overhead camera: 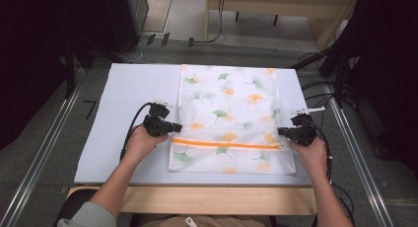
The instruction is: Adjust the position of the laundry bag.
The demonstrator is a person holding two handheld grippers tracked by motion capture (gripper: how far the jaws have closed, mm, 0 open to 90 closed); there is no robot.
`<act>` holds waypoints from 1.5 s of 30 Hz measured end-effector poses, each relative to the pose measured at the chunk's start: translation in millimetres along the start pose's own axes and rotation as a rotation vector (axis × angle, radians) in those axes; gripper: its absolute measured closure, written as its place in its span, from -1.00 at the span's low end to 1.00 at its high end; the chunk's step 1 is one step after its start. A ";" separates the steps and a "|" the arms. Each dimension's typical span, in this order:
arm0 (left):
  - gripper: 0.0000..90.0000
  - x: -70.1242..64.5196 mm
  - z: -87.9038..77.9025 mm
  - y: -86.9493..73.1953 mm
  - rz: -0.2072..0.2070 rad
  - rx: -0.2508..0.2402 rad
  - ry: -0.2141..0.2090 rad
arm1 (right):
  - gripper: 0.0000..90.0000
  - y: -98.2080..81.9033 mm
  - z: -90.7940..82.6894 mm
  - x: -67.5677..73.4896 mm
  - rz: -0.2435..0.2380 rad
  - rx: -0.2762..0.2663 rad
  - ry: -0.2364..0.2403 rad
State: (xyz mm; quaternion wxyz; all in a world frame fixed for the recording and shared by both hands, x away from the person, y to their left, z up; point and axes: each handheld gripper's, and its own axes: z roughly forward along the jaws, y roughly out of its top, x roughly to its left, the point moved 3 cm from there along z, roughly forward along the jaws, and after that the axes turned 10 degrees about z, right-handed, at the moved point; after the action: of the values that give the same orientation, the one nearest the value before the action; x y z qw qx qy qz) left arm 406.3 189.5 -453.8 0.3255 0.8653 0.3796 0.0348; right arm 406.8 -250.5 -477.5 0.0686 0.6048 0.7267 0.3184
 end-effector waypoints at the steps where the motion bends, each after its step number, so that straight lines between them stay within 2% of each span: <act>1: 1.00 1.0 -1.3 -1.0 -0.006 -0.002 0.000 | 1.00 0.9 0.8 1.8 -0.002 -0.001 0.000; 2: 1.00 2.5 -2.9 -2.3 0.000 0.003 0.006 | 1.00 1.8 1.7 3.5 -0.005 0.000 0.004; 8: 0.99 13.4 -16.2 -14.0 -0.044 0.001 0.024 | 0.99 8.6 10.5 17.8 -0.050 0.019 0.038; 11: 0.99 17.1 -20.8 -17.8 -0.056 -0.001 0.035 | 0.99 10.9 13.5 23.9 -0.056 0.027 0.050; 14: 0.99 23.5 -29.7 -25.3 -0.074 -0.004 0.059 | 1.00 14.0 18.3 36.1 -0.077 0.045 0.072; 16: 0.99 25.1 -31.8 -27.2 -0.078 -0.004 0.065 | 1.00 14.6 19.4 39.3 -0.087 0.045 0.080; 17: 0.99 27.8 -35.8 -31.0 -0.098 -0.011 0.074 | 1.00 15.6 20.7 45.9 -0.102 0.049 0.089; 20: 0.99 31.3 -40.6 -34.6 -0.109 -0.016 0.085 | 0.99 16.6 22.4 51.5 -0.107 0.052 0.095; 24: 0.98 38.9 -49.7 -41.9 -0.127 -0.016 0.105 | 0.99 17.6 27.2 62.3 -0.117 0.063 0.128; 27: 0.98 44.0 -54.7 -48.3 -0.144 -0.005 0.112 | 0.98 14.9 26.9 73.9 -0.132 0.069 0.157; 30: 0.98 46.4 -60.8 -53.3 -0.162 -0.013 0.112 | 0.98 13.6 25.7 79.5 -0.143 0.069 0.160; 32: 0.98 50.8 -68.3 -57.5 -0.167 -0.016 0.115 | 0.98 12.1 26.2 85.9 -0.150 0.072 0.179; 35: 0.98 53.9 -71.1 -60.4 -0.178 -0.013 0.115 | 0.97 9.5 28.4 93.0 -0.160 0.085 0.188; 36: 0.98 55.0 -71.4 -61.6 -0.182 -0.009 0.118 | 0.97 9.5 28.4 93.0 -0.160 0.085 0.188; 37: 0.98 56.3 -71.2 -62.4 -0.182 -0.004 0.116 | 0.97 8.8 29.6 95.4 -0.180 0.084 0.185; 40: 0.98 58.1 -68.9 -63.1 -0.187 0.007 0.113 | 0.93 8.6 30.2 95.9 -0.179 0.084 0.183; 41: 0.98 58.2 -67.8 -63.1 -0.190 0.007 0.113 | 0.88 7.9 30.8 94.8 -0.184 0.069 0.174; 43: 0.97 58.7 -67.1 -63.4 -0.182 0.011 0.111 | 0.84 7.6 31.1 93.7 -0.183 0.066 0.175; 45: 0.85 58.8 -68.2 -63.3 -0.187 -0.004 0.092 | 0.79 7.5 31.8 90.9 -0.177 0.066 0.173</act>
State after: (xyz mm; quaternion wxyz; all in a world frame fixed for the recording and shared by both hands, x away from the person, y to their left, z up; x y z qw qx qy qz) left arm 386.9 297.7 -448.6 0.3113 0.8230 0.4729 0.0448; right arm 405.0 -154.1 -472.5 0.0135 0.5106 0.7903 0.3383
